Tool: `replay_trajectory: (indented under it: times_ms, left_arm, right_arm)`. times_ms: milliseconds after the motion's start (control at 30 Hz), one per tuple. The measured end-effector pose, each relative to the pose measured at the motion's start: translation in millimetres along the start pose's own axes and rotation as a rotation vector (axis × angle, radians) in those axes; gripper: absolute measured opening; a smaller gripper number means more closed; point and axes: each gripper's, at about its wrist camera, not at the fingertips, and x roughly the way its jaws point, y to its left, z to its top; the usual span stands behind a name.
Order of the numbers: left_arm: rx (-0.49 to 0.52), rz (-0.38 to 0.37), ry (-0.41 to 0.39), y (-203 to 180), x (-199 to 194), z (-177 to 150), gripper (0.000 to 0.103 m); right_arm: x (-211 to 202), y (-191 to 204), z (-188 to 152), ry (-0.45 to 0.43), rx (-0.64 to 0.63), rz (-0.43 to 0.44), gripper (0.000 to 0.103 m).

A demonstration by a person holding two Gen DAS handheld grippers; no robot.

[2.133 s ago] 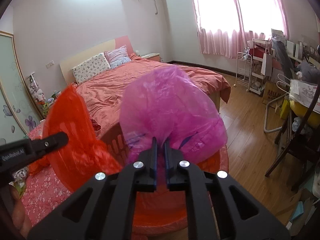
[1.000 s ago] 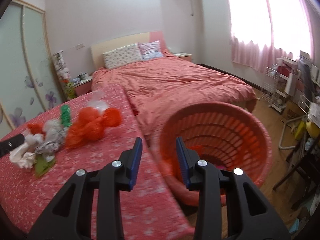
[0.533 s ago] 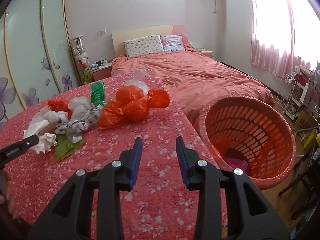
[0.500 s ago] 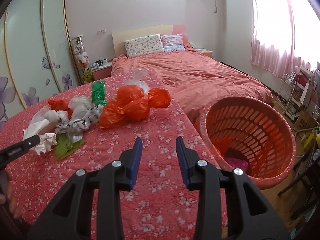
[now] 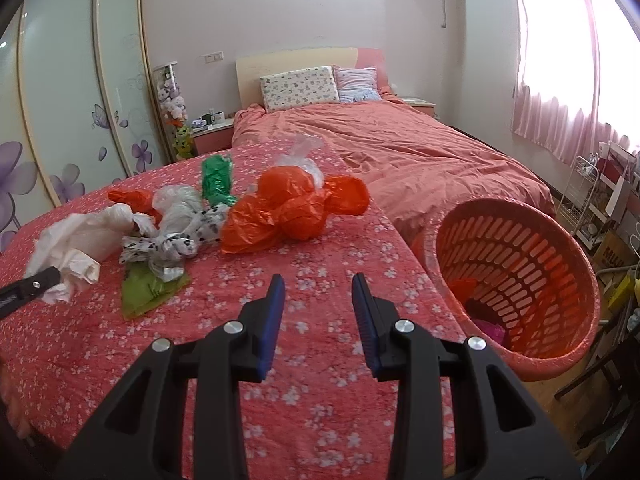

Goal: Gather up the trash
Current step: 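Grasp the white tissue with the left tool, then grasp the clear plastic bag with the right tool while the left tool holds the tissue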

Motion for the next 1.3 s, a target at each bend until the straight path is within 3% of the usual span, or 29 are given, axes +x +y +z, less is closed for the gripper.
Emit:
replay_trajectory:
  times_ms: [167, 433, 733, 1000, 1300]
  left_arm:
    - [-0.032, -0.005, -0.043, 20, -24, 9, 0.025]
    - [-0.088, 0.062, -0.091, 59, -37, 23, 0.025]
    - [-0.127, 0.139, -0.076, 102, -11, 37, 0.025]
    - [-0.133, 0.151, -0.077, 119, 6, 51, 0.025]
    - [-0.137, 0.134, -0.054, 119, 20, 53, 0.025]
  right_arm:
    - [6, 15, 6, 0.002, -0.008, 0.025, 0.035]
    - [18, 49, 16, 0.012, -0.036, 0.077, 0.035]
    - [41, 121, 31, 0.03, -0.085, 0.213, 0.035]
    - [70, 184, 46, 0.052, -0.127, 0.341, 0.035]
    - [103, 222, 50, 0.109, -0.218, 0.343, 0.033]
